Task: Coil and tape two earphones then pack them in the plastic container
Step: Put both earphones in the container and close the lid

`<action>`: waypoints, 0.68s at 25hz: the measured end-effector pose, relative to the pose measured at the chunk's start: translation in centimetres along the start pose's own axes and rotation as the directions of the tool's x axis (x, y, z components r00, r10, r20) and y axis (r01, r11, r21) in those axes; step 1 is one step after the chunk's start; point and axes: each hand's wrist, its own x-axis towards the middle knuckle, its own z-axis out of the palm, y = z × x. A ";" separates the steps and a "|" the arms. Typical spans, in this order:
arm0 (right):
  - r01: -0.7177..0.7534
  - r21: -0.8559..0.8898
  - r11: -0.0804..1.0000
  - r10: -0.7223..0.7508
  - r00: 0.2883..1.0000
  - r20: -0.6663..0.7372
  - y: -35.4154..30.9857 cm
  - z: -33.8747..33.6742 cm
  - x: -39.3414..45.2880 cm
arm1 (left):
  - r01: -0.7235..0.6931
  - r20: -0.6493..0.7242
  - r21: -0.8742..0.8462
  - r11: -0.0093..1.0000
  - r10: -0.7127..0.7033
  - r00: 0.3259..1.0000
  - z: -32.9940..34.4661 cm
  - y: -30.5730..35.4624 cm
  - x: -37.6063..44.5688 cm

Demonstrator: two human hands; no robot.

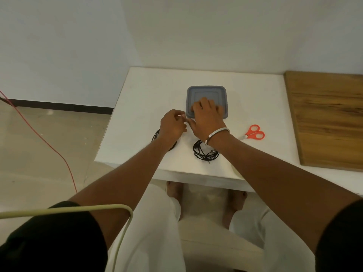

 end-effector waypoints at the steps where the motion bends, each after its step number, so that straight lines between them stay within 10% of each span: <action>1: 0.007 -0.008 1.000 -0.007 1.000 0.008 -0.3 0.2 0.2 | -0.007 0.002 0.005 1.000 0.007 1.000 -0.1 -0.1 0.0; 10: 0.076 -0.044 0.996 -0.078 0.996 -0.047 -0.1 0.5 0.7 | 0.002 0.038 0.008 1.000 -0.002 0.999 -0.7 0.3 0.0; 17: 0.090 0.304 0.948 0.032 0.927 -0.375 1.6 -3.9 0.7 | 0.041 0.001 0.047 0.998 -0.041 0.999 -0.8 1.1 -0.4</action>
